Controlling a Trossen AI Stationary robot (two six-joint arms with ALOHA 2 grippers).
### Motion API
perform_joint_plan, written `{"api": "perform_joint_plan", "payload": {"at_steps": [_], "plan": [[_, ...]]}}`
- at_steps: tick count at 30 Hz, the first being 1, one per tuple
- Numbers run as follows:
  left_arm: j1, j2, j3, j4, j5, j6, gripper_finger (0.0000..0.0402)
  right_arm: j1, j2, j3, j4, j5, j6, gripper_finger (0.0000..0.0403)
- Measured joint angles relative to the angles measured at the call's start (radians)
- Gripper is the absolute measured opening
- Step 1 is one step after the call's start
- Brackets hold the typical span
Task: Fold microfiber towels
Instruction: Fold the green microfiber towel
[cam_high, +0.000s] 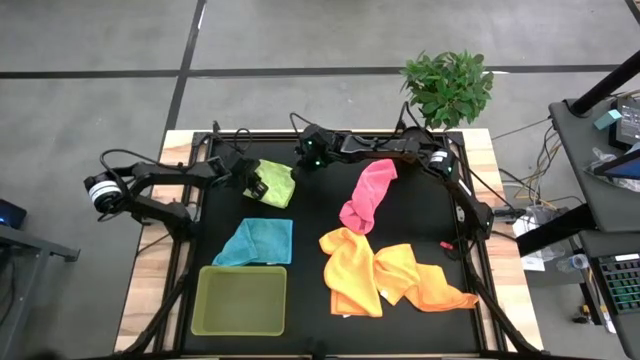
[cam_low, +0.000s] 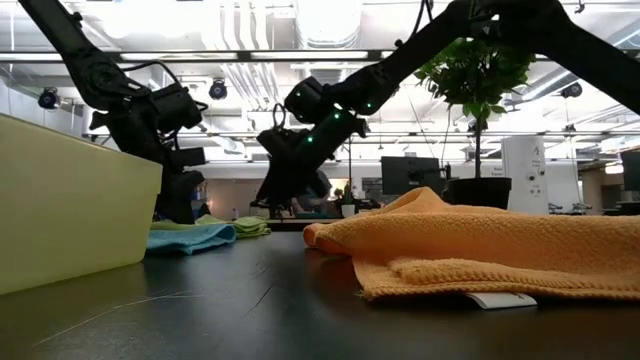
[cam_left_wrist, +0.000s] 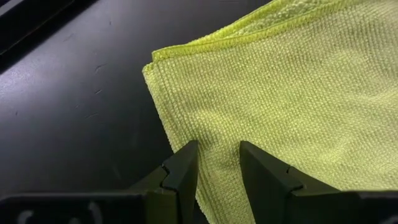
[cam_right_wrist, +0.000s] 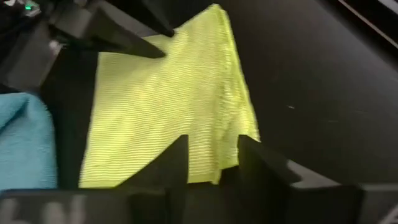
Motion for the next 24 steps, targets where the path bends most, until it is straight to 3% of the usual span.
{"api": "perform_joint_plan", "payload": {"at_steps": [6, 11, 19, 24], "plan": [[0.001, 0.000, -0.007, 0.006, 0.000, 0.000, 0.0105, 0.004, 0.007, -0.026, 0.085, 0.002, 0.022, 0.0193], [0.001, 0.000, -0.010, 0.010, 0.000, 0.000, 0.0105, 0.006, 0.059, -0.027, 0.116, -0.001, 0.055, 0.0205], [0.000, 0.000, -0.011, 0.033, 0.000, 0.000, 0.0105, 0.021, 0.073, -0.027, 0.122, -0.035, 0.065, 0.0196], [0.000, 0.000, -0.011, 0.033, 0.000, 0.000, 0.0105, 0.019, 0.074, -0.028, 0.111, -0.035, 0.051, 0.0143]]}}
